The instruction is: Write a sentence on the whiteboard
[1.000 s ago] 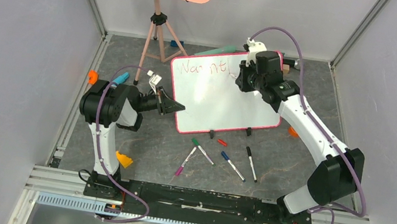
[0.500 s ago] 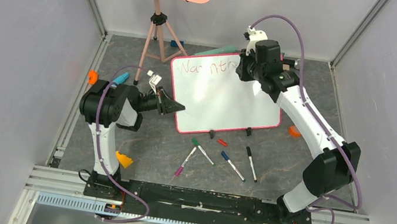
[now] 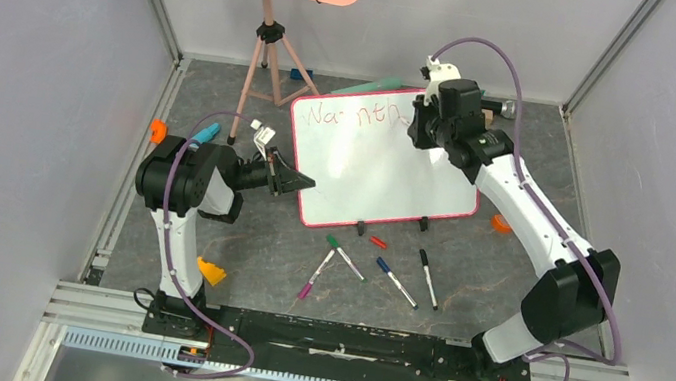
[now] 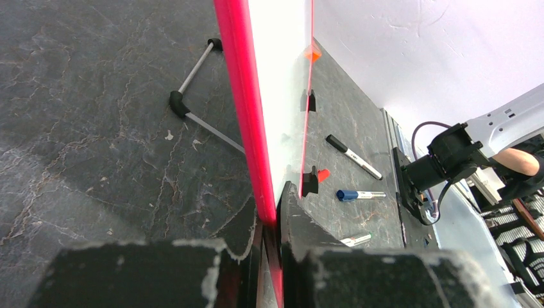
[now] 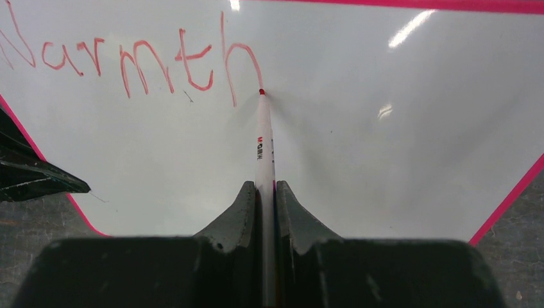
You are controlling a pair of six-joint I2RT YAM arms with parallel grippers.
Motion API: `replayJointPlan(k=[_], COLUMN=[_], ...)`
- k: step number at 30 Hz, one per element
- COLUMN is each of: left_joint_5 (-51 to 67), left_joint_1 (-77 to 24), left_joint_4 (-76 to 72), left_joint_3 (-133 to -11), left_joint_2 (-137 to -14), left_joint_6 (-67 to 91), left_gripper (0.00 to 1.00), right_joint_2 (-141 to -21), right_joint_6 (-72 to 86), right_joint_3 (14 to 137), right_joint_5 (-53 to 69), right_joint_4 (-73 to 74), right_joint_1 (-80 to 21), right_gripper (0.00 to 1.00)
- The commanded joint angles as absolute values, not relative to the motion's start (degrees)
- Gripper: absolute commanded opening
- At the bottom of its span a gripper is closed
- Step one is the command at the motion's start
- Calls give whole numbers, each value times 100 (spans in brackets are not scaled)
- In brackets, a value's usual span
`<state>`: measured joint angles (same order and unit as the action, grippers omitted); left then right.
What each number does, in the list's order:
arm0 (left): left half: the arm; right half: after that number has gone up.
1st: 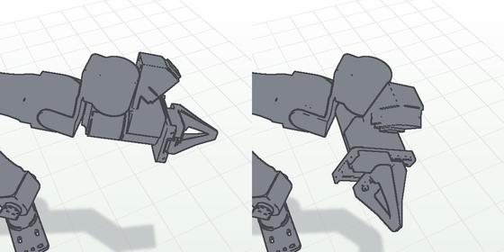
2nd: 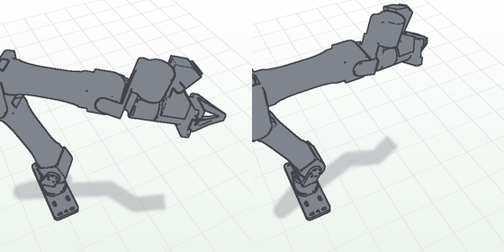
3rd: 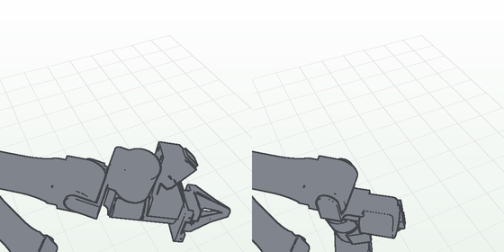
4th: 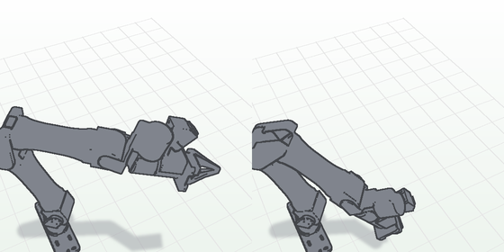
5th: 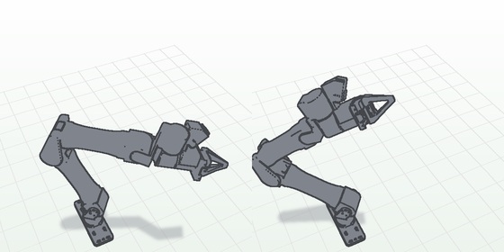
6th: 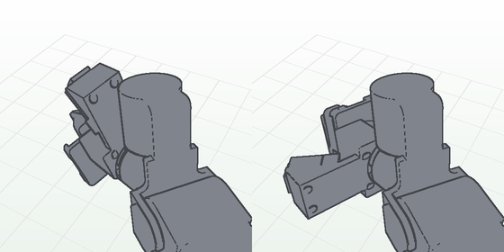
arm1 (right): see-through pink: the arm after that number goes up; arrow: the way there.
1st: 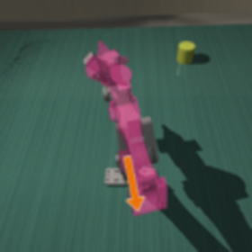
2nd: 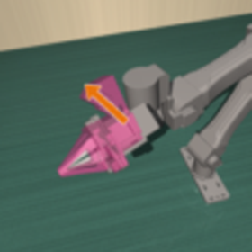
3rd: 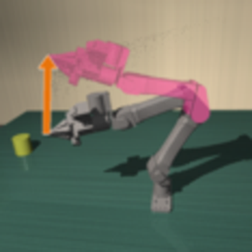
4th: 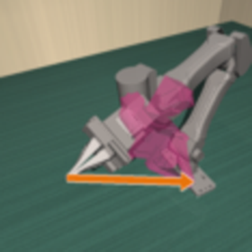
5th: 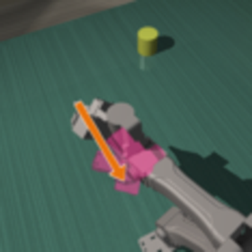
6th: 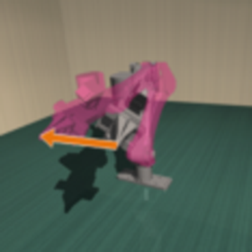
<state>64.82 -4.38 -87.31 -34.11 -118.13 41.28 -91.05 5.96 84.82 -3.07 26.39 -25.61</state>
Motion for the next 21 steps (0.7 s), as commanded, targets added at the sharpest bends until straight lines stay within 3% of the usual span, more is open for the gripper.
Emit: replayJointPlan(k=[1, 13, 21], left_joint_5=[6189, 6187, 6211], left_joint_1=[-422, -422, -437], left_joint_4=[-8920, -8921, -8921], left_joint_3=[-3335, -3354, -3378], left_joint_2=[-12116, -12131, -12135], left_joint_6=[2566, 2590, 2531], left_gripper=[10, 10, 10], right_joint_2=[-8920, -8754, -8281], right_joint_6=[708, 608, 574], right_joint_3=[7996, 8757, 8431], right_joint_5=[-458, -108, -26], right_joint_4=[2653, 2718, 2532], right_joint_1=[-2487, -2474, -2474], right_gripper=[0, 0, 0])
